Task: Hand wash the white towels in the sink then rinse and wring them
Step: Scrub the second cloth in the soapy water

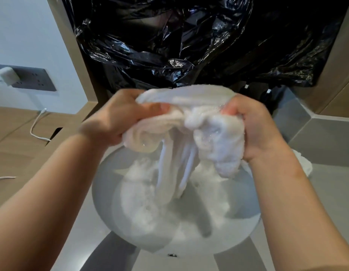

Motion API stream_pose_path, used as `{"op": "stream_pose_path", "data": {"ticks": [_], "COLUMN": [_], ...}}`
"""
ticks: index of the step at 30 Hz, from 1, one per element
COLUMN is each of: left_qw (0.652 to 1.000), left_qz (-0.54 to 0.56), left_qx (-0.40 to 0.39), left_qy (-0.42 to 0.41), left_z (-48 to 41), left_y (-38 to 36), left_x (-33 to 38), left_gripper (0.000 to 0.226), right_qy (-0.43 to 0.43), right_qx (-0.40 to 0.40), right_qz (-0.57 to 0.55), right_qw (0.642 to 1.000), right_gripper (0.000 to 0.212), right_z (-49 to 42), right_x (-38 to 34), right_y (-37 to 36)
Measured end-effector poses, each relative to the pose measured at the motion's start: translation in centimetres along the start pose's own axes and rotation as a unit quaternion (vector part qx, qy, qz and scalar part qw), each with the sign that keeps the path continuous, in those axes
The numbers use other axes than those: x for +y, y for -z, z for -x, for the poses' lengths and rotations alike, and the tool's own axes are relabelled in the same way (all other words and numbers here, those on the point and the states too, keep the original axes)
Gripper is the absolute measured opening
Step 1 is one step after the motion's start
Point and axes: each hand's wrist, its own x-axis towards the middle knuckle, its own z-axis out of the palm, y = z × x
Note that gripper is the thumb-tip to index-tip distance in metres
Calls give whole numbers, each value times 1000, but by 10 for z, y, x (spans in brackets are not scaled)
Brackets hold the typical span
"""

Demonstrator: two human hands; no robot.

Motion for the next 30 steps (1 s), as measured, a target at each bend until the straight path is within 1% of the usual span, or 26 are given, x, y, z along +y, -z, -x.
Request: {"op": "stream_pose_path", "data": {"ticks": [1,4,6,7,8,9,11,13,14,15,17,18,19,22,25,26,27,28,29,30], "left_qw": [1000,997,997,998,998,997,990,969,948,926,887,873,869,876,876,884,903,931,961,975], "left_qz": [2,-4,-3,-9,-29,-64,-136,-234,-293,-340,-406,-430,-438,-428,-430,-411,-371,-298,-193,-82], "left_qx": [6,0,-7,-8,-5,-5,-25,-84,-121,-150,-176,-173,-169,-187,-192,-192,-187,-170,-134,-94], "left_qy": [-21,-81,-76,-63,-49,-36,-14,12,33,63,134,154,154,120,107,110,113,121,144,183], "left_z": [2,7,5,3,2,1,-1,-5,-7,-8,-9,-6,-4,1,-4,-7,-8,-10,-12,-14], "left_y": [-2,-4,-4,-3,-2,-1,3,6,5,3,-1,-2,-2,3,7,9,10,10,9,5], "left_x": [10,25,23,17,9,-2,-28,-57,-71,-85,-109,-119,-126,-141,-148,-148,-150,-151,-152,-157], "left_gripper": [8,22,23,23,23,21,18,17,13,14,30,39,44,57,43,43,46,50,47,40], "right_qy": [12,56,72,64,46,19,-37,-85,-102,-112,-123,-129,-141,-167,-178,-179,-176,-165,-151,-131], "right_qx": [-9,-59,-61,-53,-38,-17,8,1,-7,-21,-57,-72,-85,-97,-74,-70,-57,-33,2,44], "right_qz": [-18,-71,-61,-42,-9,37,146,234,282,342,452,480,491,509,507,508,494,450,379,302], "right_qw": [1000,994,994,996,998,999,989,968,954,933,882,865,855,839,840,840,850,877,913,943], "right_gripper": [24,45,49,50,49,41,17,6,4,8,13,15,17,16,20,21,21,19,17,17], "right_z": [3,7,5,4,1,-1,-6,-11,-13,-16,-20,-22,-23,-23,-27,-29,-33,-37,-40,-43], "right_x": [-6,-16,-14,-11,-5,4,27,54,67,79,97,103,109,118,119,118,117,119,123,131], "right_y": [-1,0,3,6,9,14,21,29,33,37,44,47,50,55,63,65,68,70,70,70]}}
